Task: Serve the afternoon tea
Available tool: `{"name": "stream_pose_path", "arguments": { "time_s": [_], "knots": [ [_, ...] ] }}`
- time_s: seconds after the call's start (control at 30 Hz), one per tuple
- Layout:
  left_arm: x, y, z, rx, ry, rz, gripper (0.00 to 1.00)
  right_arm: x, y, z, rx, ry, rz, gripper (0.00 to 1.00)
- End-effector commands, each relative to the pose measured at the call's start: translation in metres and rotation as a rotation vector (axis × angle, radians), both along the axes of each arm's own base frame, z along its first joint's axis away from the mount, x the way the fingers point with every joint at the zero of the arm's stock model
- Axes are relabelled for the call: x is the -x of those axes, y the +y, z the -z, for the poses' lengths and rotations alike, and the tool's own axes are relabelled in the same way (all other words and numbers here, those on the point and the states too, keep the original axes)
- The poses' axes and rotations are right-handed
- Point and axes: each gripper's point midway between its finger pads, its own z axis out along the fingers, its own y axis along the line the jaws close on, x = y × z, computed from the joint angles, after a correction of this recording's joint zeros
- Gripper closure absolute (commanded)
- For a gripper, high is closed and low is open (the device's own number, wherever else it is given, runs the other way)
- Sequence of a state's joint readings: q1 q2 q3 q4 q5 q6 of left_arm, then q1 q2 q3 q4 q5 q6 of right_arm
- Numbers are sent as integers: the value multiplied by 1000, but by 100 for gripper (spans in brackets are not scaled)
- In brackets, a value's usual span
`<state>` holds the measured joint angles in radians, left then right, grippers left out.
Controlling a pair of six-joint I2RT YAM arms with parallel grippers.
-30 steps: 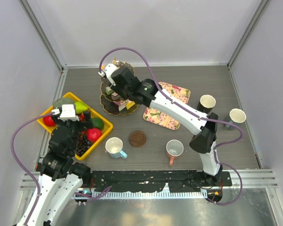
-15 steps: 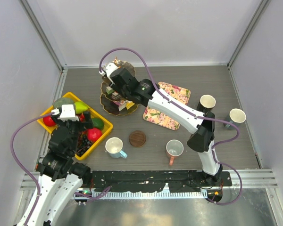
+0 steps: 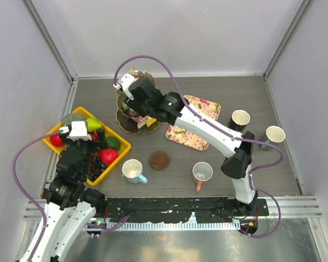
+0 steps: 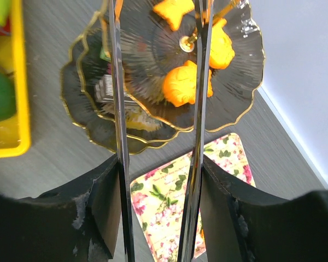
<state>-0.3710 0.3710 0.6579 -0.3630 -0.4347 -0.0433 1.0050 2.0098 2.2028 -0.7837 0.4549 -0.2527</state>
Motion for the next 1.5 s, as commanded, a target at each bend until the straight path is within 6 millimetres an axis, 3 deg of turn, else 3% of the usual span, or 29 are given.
{"name": "stream_pose_path", "arguments": {
  "time_s": [0.0, 0.03, 0.17, 0.37, 0.4, 0.43, 0.47, 0.63, 0.77, 1.0, 1.2, 1.47],
  "knots": [
    [-1, 1, -14, 15, -55, -5, 1, 47, -4, -89, -183, -70, -130, 43],
    [-2, 1, -13, 14, -53, -5, 1, 54, -8, -97, -202, -70, -144, 43],
    [-2, 0, -13, 14, -52, -2, 1, 75, -23, -97, -221, -18, -179, 43],
    [-2, 0, -13, 14, -52, 0, 1, 95, -69, -71, -167, 61, -105, 43],
    [-2, 0, -13, 13, -51, 0, 1, 97, -76, -53, -129, 86, -86, 44],
    [-2, 0, -14, 14, -53, -2, 1, 99, -90, -51, -129, 96, -48, 44],
    [-1, 0, -14, 14, -53, -2, 1, 101, -99, -36, -96, 121, -24, 43],
    [-2, -1, -14, 18, -53, 2, 1, 99, -166, 4, -74, 208, 168, 43],
    [-3, -2, -11, 15, -45, 6, 1, 93, -216, 57, -78, 338, 354, 44],
    [-4, -2, -11, 15, -42, 7, 1, 73, -273, 133, -93, 514, 619, 44],
    [-3, -2, -10, 13, -41, 6, 1, 59, -288, 168, -87, 588, 709, 44],
    [-4, -3, -11, 14, -42, 9, 1, 59, -289, 187, -73, 620, 740, 46]
  ]
}}
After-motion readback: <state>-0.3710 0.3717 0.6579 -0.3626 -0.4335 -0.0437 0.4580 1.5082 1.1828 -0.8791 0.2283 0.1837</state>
